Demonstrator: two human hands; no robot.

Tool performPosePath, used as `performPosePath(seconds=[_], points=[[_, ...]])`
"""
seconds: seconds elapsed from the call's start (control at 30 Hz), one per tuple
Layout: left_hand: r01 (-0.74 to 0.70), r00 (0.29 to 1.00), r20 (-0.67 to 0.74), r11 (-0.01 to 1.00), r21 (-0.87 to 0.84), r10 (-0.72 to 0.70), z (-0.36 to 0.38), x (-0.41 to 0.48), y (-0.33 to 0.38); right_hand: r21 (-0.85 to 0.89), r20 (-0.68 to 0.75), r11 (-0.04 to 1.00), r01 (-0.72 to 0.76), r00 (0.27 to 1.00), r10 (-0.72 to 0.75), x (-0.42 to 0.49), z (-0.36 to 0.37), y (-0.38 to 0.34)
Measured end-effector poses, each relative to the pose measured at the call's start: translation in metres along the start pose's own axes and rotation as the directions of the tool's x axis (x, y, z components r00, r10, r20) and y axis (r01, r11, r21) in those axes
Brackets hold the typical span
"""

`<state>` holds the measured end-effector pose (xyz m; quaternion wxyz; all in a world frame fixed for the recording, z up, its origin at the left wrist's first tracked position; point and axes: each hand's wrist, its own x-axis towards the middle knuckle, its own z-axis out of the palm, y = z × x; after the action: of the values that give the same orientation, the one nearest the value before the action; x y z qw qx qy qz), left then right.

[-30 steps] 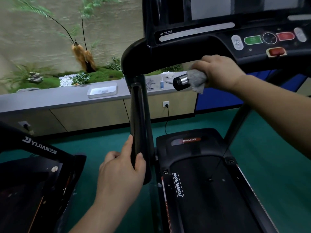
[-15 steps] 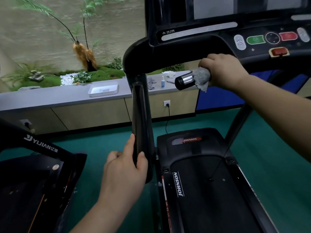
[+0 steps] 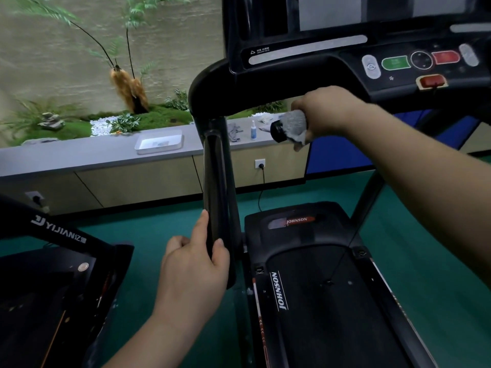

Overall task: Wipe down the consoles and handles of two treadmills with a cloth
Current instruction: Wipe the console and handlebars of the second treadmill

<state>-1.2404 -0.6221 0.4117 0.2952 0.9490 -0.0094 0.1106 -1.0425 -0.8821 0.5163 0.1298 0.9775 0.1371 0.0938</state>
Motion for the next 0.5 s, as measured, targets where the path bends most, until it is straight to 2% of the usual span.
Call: performPosePath(seconds=[0.1, 0.2, 0.27, 0.33, 0.37, 0.4, 0.43, 0.47, 0.5], points=[[0.015, 1.000, 0.003, 1.000, -0.024, -0.015, -0.001, -0.001, 0.001, -0.029, -0.180, 0.999, 0.036, 0.983, -0.040, -0.001, 0.013, -0.030], [0.039, 0.999, 0.016, 0.999, -0.029, -0.039, -0.002, -0.001, 0.002, 0.071, -0.306, 0.977, 0.200, 0.937, -0.169, -0.009, 0.019, -0.081], [0.061, 0.998, 0.019, 0.997, -0.038, -0.060, -0.002, -0.001, 0.001, 0.217, -0.283, 0.942, 0.255, 0.940, -0.189, -0.026, 0.025, -0.116], [0.068, 0.998, 0.012, 0.997, -0.038, -0.068, -0.001, -0.001, -0.001, 0.477, -0.125, 0.871, 0.121, 0.990, -0.069, -0.045, 0.042, -0.135], [0.068, 0.998, 0.008, 0.997, -0.035, -0.068, -0.001, -0.001, -0.001, 0.627, -0.006, 0.779, -0.007, 1.000, 0.013, -0.053, 0.053, -0.138], [0.069, 0.998, 0.008, 0.997, -0.035, -0.069, -0.001, -0.001, -0.001, 0.758, 0.117, 0.635, -0.149, 0.989, 0.093, -0.059, 0.063, -0.136], [0.069, 0.998, 0.012, 0.997, -0.033, -0.068, -0.001, -0.001, -0.002, 0.858, 0.237, 0.423, -0.290, 0.956, 0.174, -0.064, 0.073, -0.130], [0.058, 0.998, 0.013, 0.998, -0.031, -0.057, -0.002, -0.001, -0.001, 0.908, 0.355, 0.146, -0.392, 0.907, 0.227, -0.067, 0.080, -0.121], [0.046, 0.999, 0.011, 0.998, -0.030, -0.046, -0.002, -0.001, 0.000, 0.894, 0.446, -0.155, -0.420, 0.866, 0.226, -0.070, 0.087, -0.112]])
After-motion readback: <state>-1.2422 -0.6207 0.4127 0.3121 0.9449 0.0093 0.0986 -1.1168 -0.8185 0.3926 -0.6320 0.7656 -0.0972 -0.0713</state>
